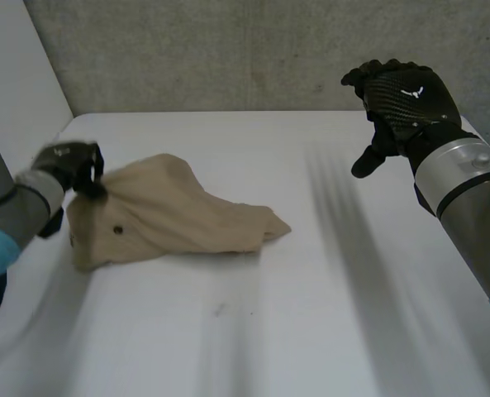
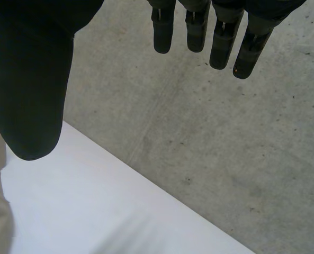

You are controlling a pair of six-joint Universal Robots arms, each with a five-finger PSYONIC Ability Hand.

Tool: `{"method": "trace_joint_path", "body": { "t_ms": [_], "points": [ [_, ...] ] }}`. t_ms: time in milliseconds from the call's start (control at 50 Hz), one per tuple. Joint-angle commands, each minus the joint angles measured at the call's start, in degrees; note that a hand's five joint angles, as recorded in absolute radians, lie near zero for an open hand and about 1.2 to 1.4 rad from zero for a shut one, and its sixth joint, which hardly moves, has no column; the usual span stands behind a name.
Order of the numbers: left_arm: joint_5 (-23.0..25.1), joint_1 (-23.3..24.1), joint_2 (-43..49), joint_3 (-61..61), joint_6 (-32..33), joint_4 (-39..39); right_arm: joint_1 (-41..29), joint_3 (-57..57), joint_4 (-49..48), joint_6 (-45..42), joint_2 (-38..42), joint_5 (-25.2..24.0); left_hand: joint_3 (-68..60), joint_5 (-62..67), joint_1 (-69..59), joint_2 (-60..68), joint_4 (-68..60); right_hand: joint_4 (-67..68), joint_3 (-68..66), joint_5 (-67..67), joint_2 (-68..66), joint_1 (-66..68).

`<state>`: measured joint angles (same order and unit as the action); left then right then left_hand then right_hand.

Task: Fold the shorts.

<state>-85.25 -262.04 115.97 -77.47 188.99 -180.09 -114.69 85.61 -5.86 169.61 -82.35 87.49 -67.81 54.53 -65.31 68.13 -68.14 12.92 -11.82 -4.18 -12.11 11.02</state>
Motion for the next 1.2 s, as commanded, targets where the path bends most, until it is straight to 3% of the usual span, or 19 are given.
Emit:
{"method": "trace_joint_path", "body": {
  "t_ms": [20,140,240,360,420,480,520,580,660,760,840,940,1020,1120,1200],
  "points": [
    [-2.7,3.8,-6.6,15.1,4.3,-0.3,2.3,-0.4,0.0,-0.4,-0.2,0.1,-12.2,15.5,-14.7,11.9,-11.9,-2.9,1.8,4.2,2.1,-1.0],
    [-5.5,13.4,-8.2,22.9,5.1,-6.6,4.2,-1.1,0.0,-0.4,-1.1,0.1,-12.2,15.5,-14.7,11.9,-11.9,-2.9,1.8,4.2,2.1,-1.0],
    [-4.7,25.3,-7.0,20.2,7.4,-14.0,8.3,-1.8,0.1,-0.3,-2.6,0.1,-12.2,15.5,-14.7,11.9,-11.9,-2.9,1.8,4.2,2.1,-1.0],
    [1.0,34.9,-0.5,12.5,10.4,-19.2,11.6,-3.0,0.1,-0.2,-3.8,0.0,-12.2,15.5,-14.7,11.9,-11.9,-2.9,1.8,4.2,2.1,-1.0],
    [3.0,37.5,2.8,10.3,10.5,-19.2,12.3,-3.3,0.1,-0.2,-4.0,0.0,-12.2,15.5,-14.7,11.9,-11.9,-2.9,1.8,4.2,2.1,-1.0],
    [4.8,41.5,6.6,7.4,10.8,-18.3,12.9,-3.3,0.1,-0.2,-4.5,-0.5,3.5,-0.3,1.0,-3.9,3.9,-2.9,1.8,4.2,2.1,-1.0],
    [6.1,44.4,8.5,5.2,10.8,-17.1,13.1,-3.3,0.1,-0.2,-4.5,-1.3,25.3,-22.0,22.8,-25.6,25.6,-2.9,1.8,4.2,2.1,-1.0],
    [7.5,46.9,8.9,2.9,11.0,-15.0,13.3,-3.2,0.1,-0.3,-4.5,-2.7,40.0,-36.8,37.5,-40.4,40.4,-2.9,1.8,4.2,2.1,-1.0],
    [7.6,47.4,8.1,1.7,11.0,-13.0,13.5,-3.1,0.2,-0.3,-4.4,-4.2,55.5,-52.2,53.0,-55.8,55.9,-2.9,1.8,4.2,2.1,-1.0],
    [7.0,45.9,4.4,1.5,10.9,-12.3,13.3,-3.2,0.9,-0.7,-3.9,-5.9,55.4,-52.1,52.9,-55.7,55.7,-2.9,1.8,4.2,2.1,-1.0],
    [5.5,40.3,0.6,0.6,10.7,-12.0,13.2,-2.6,1.2,-4.3,-2.9,-9.4,54.6,-51.3,52.1,-54.9,54.9,-2.9,1.8,4.2,2.1,-1.0],
    [-4.1,36.5,-3.2,-2.3,9.9,-10.4,13.2,-1.1,4.6,-16.5,0.9,-16.9,49.0,-45.7,46.5,-49.4,49.4,-2.9,1.8,4.2,2.1,-1.0],
    [-10.4,36.2,-4.8,-6.0,8.6,-9.6,13.0,-0.1,8.0,-26.5,5.2,-19.7,47.5,-44.2,45.0,-47.8,47.8,-0.8,-0.3,2.1,0.0,1.1],
    [-11.9,36.3,-5.3,-10.8,5.1,-9.2,13.3,1.0,10.2,-37.6,11.3,-20.4,47.2,-43.9,44.7,-47.5,47.5,2.7,-3.8,-1.5,-3.5,4.6],
    [-11.7,36.2,-4.9,-13.2,2.3,-8.4,13.3,1.4,10.0,-41.4,16.2,-20.9,46.7,-43.4,44.2,-47.0,47.0,3.7,-4.8,-2.5,-4.5,5.6]
  ]
}}
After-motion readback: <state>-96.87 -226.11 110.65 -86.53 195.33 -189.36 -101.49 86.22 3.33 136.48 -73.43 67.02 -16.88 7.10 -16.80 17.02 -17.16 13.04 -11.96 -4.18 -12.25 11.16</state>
